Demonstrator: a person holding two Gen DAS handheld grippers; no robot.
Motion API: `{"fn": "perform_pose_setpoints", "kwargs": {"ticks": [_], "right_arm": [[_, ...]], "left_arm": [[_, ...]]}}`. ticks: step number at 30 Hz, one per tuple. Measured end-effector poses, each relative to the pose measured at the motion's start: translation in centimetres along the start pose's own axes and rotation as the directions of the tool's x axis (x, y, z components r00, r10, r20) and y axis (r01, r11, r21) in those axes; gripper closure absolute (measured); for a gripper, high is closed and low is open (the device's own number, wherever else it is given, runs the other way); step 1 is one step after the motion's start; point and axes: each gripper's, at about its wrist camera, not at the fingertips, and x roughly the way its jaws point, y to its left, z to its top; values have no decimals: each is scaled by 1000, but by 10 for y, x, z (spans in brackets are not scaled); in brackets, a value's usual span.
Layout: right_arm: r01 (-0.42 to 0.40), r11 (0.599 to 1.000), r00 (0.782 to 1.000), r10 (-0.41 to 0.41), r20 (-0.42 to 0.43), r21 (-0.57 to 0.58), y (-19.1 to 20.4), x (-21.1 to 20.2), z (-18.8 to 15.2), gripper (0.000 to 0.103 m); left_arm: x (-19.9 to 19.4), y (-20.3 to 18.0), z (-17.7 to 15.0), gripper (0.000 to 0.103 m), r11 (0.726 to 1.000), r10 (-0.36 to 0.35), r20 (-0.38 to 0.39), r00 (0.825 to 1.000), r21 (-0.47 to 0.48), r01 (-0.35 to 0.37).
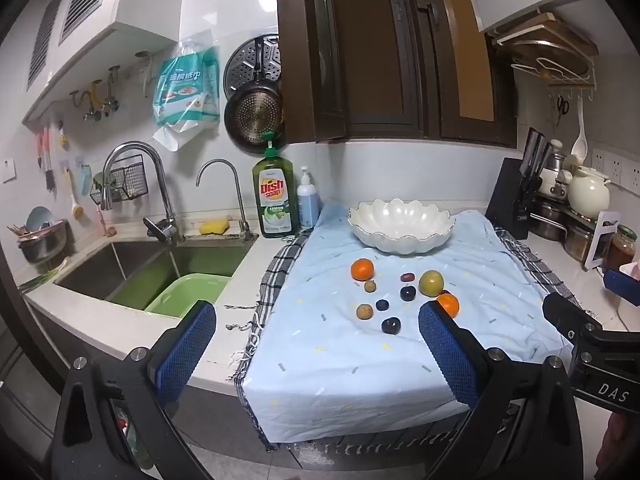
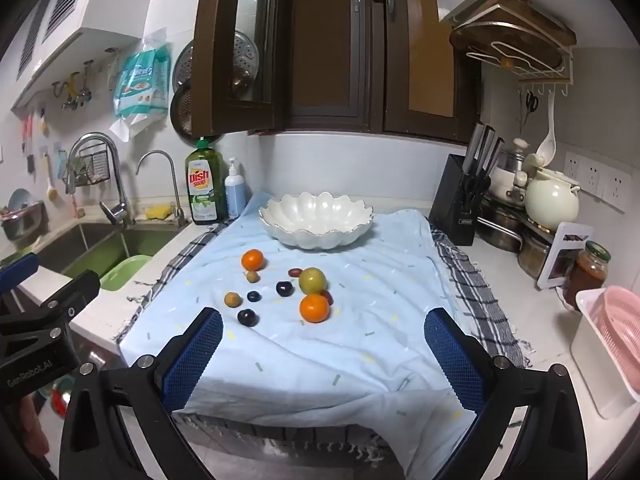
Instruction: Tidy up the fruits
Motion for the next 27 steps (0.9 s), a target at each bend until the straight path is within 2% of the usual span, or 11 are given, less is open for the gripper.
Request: {"fn": "perform_pose_setpoints", "kwargs": {"ticks": [10, 11, 27], "right_arm": [[13, 999, 1000, -13, -7, 32, 0, 1, -2, 1], [-5, 1000, 1000, 5, -1, 16, -1, -3, 0, 1], [-8, 1000, 1000, 8, 2, 13, 0, 0, 4, 1]], "left_arm": [[-4, -5, -3, 0, 1000, 1, 6, 1000, 26, -1], [-2, -3, 2, 0, 1000, -2, -2, 1000, 26, 2], [0, 1, 6, 0, 999, 3, 2, 1000, 42, -3]]}}
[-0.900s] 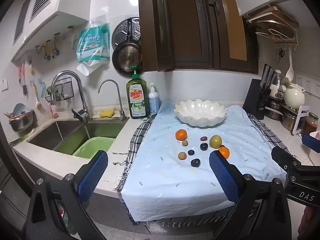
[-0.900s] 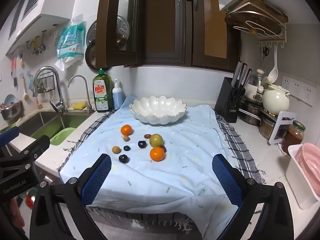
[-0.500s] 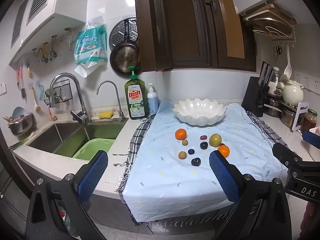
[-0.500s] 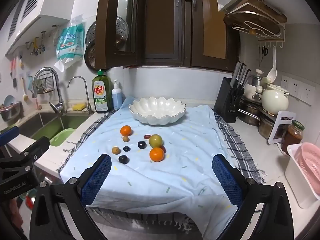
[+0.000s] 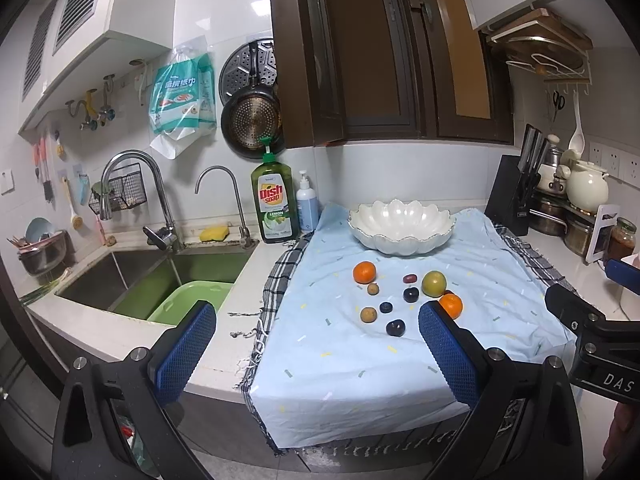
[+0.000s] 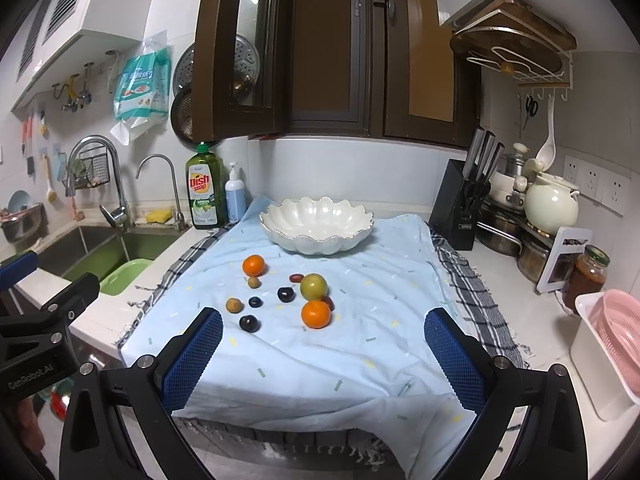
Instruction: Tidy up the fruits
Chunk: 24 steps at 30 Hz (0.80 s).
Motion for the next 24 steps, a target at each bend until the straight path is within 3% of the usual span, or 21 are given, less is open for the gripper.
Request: {"fn": "perform_pose_setpoints", "kwargs": {"ticks": [24], "right_arm": [[2, 1000, 1000, -2, 2, -4, 0, -1, -2, 1]], "left_arm": [[-1, -7, -1, 0, 1000, -12, -11, 1000, 2, 12]]}}
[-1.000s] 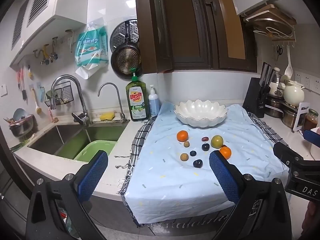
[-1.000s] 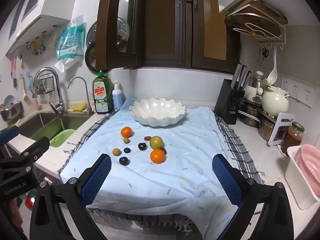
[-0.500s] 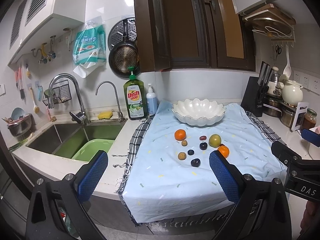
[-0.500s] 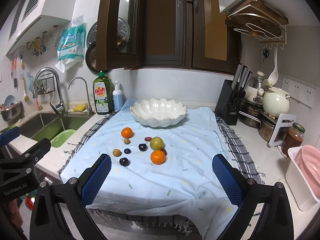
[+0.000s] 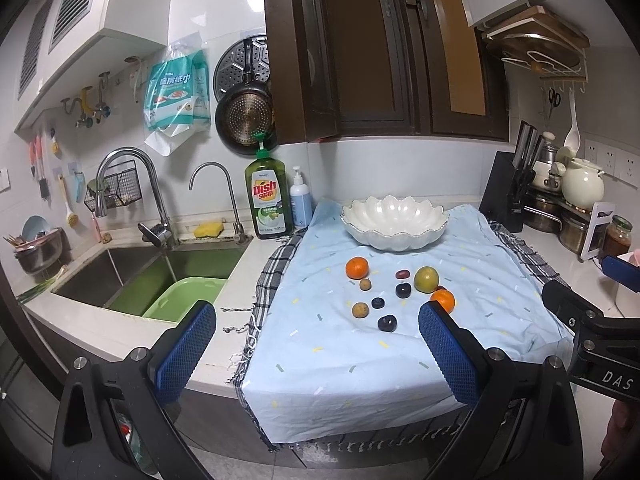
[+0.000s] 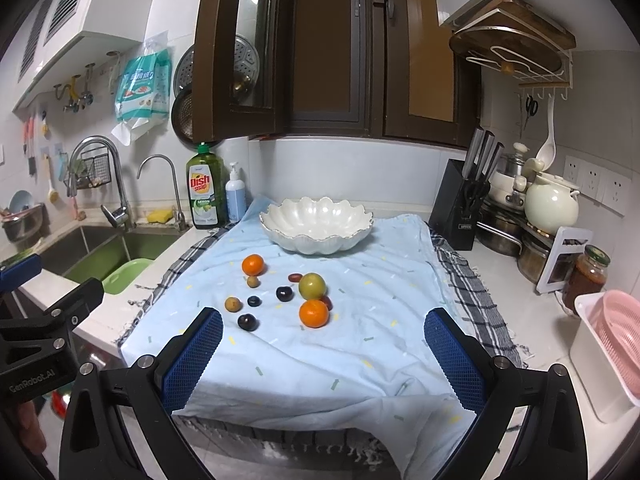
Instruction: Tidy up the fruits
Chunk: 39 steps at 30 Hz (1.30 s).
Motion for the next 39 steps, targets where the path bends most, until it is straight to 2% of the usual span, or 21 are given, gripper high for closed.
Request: {"fn": "perform_pose_setpoints", "kwargs": {"ticks": [39], "right_arm": [[-1, 1000, 1000, 1, 11, 5, -14, -5, 1, 1]], "left_arm": [[-2, -16, 2, 0, 1000, -10, 1, 1000, 11, 10]]}}
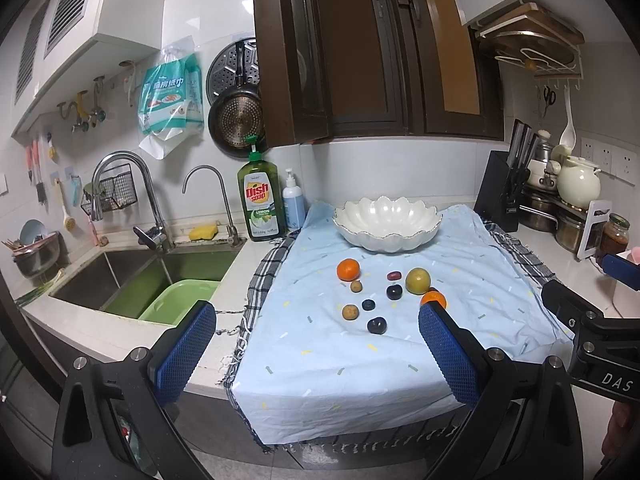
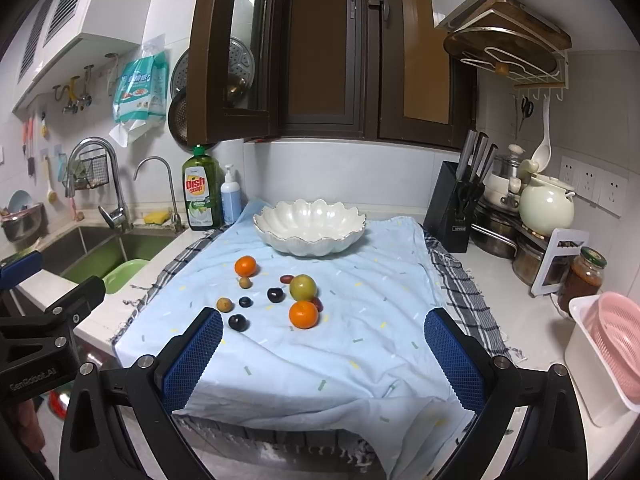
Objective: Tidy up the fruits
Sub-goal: 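Grasp the dark plum with the left tool while the right tool grasps a mandarin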
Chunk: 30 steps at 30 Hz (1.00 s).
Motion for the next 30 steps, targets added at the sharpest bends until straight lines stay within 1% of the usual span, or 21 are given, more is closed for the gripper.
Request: {"fn": "perform_pose_setpoints", "kwargs": {"ticks": [5, 9, 12, 20, 24, 30], "right_arm": [[-2, 1000, 1000, 2, -2, -1, 0, 2, -1, 1], [-8, 1000, 1000, 9, -20, 2, -6, 10, -2, 1], [-11, 1000, 999, 12, -37, 10, -11, 22, -3, 1], [-24, 1000, 996, 23, -88, -3, -5, 62, -7, 1], [-3, 1000, 995, 0, -103, -26, 1, 84, -9, 1], [-14, 999, 989, 7, -149, -45, 7, 121, -11, 1]], "left_arm": [[7, -1, 0, 0, 1000, 0, -9, 1000, -11, 0], [18, -6, -3, 0, 1000, -25, -27, 999, -15, 25], [27, -9, -4, 0, 999, -34, -36, 999, -8, 33], [59, -15, -7, 0, 999, -36, -57, 998, 16, 37], [82, -19, -8, 7, 998, -45, -85, 995, 44, 49], [123, -24, -11, 19, 993, -94, -144, 985, 57, 104]]}}
